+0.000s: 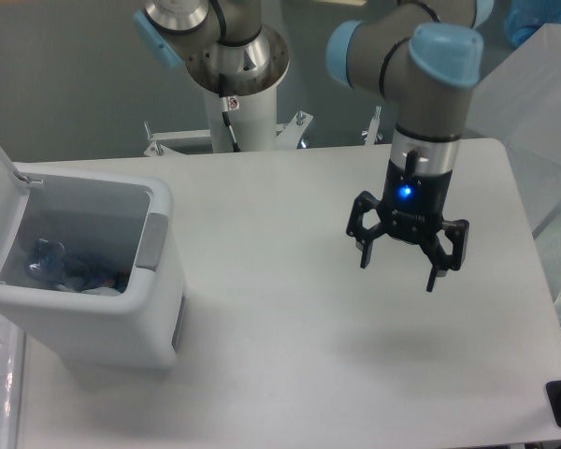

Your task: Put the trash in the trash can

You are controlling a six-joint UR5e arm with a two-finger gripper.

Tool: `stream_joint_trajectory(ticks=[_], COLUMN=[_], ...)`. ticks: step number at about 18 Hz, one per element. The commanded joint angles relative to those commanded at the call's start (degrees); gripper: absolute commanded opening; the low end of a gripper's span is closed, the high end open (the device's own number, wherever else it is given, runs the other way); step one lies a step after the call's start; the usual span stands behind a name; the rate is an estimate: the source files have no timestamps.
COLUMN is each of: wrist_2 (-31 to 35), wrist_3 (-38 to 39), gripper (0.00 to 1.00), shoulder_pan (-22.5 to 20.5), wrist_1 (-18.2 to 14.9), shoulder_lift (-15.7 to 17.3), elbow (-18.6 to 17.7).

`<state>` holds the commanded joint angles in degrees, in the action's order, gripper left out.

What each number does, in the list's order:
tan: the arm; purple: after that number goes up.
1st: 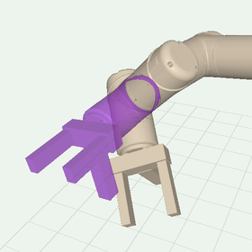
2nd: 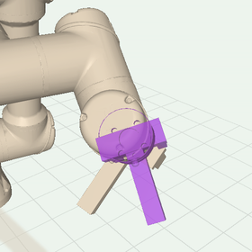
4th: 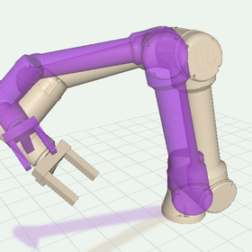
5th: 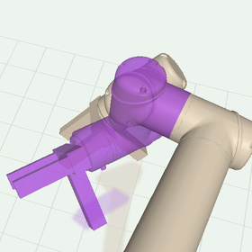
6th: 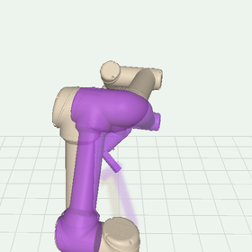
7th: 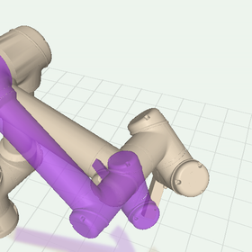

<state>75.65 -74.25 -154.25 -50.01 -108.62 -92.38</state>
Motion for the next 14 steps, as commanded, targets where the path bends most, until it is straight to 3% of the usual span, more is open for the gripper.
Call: stream_joint_trajectory(ticks=[3, 6, 8, 14], wrist_2=[8.0, 12.84, 13.73, 13.73], wrist_3=[-3.96, -4.24, -4.24, -4.32], gripper=[1.0, 1.0, 1.0, 1.0], shoulder_pan=[1.4, 3.6, 3.96, 3.96], wrist_1=[-1.49, -4.64, -7.81, -10.63], shoulder_lift=[-2.81, -5.19, -5.46, -5.55], elbow=[1.4, 5.0, 6.15, 7.73])
